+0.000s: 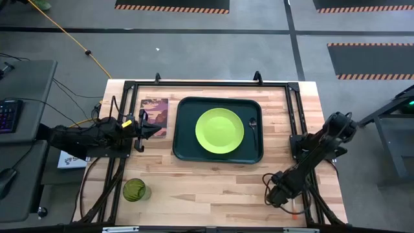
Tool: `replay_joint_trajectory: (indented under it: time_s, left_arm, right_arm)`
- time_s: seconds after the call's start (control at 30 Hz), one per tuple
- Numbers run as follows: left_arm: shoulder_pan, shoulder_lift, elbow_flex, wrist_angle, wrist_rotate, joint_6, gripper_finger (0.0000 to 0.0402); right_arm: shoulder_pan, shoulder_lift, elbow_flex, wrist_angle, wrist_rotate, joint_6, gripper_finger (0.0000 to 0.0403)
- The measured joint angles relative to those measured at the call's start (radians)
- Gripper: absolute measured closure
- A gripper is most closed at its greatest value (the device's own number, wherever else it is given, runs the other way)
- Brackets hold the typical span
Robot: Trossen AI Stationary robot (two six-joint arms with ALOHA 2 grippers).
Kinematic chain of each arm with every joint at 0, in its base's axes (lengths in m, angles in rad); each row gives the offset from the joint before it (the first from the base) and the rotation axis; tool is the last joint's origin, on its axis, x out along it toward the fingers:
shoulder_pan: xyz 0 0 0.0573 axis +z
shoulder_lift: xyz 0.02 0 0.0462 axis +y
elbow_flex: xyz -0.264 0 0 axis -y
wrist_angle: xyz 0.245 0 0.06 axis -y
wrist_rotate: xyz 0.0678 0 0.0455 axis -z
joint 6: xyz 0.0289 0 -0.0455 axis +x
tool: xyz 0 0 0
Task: Pick and place plate/cup/fork/spoon on tray
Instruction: Put the orange fork on the black serving tray to the left of the black spoon
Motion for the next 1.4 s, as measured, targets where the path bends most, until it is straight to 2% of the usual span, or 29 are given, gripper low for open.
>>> replay_joint_trajectory:
  time_s: [0.2,0.37,0.6,0.77,0.93,1.13,1.4]
  left_arm:
    - [0.0,0.0,0.0,0.0,0.0,0.0,0.0398]
    - [0.0,0.0,0.0,0.0,0.0,0.0,0.0398]
    - [0.0,0.0,0.0,0.0,0.0,0.0,0.0398]
    - [0.0,0.0,0.0,0.0,0.0,0.0,0.0398]
    - [0.0,0.0,0.0,0.0,0.0,0.0,0.0398]
    - [0.0,0.0,0.0,0.0,0.0,0.0,0.0398]
    - [0.0,0.0,0.0,0.0,0.0,0.0,0.0398]
  right_arm:
    - [-0.002,0.064,0.002,0.01,-0.025,-0.024,0.024]
    - [-0.002,0.061,0.002,-0.007,-0.034,-0.028,0.024]
    - [-0.001,0.061,-0.001,-0.133,-0.036,-0.066,0.024]
    - [-0.002,0.061,-0.001,-0.126,-0.036,-0.122,0.024]
    - [-0.003,0.068,-0.032,-0.075,-0.03,-0.098,0.0242]
    - [-0.004,0.08,-0.106,0.047,-0.146,-0.03,0.0273]
    - [-0.003,0.084,-0.11,0.071,-0.136,-0.051,0.0351]
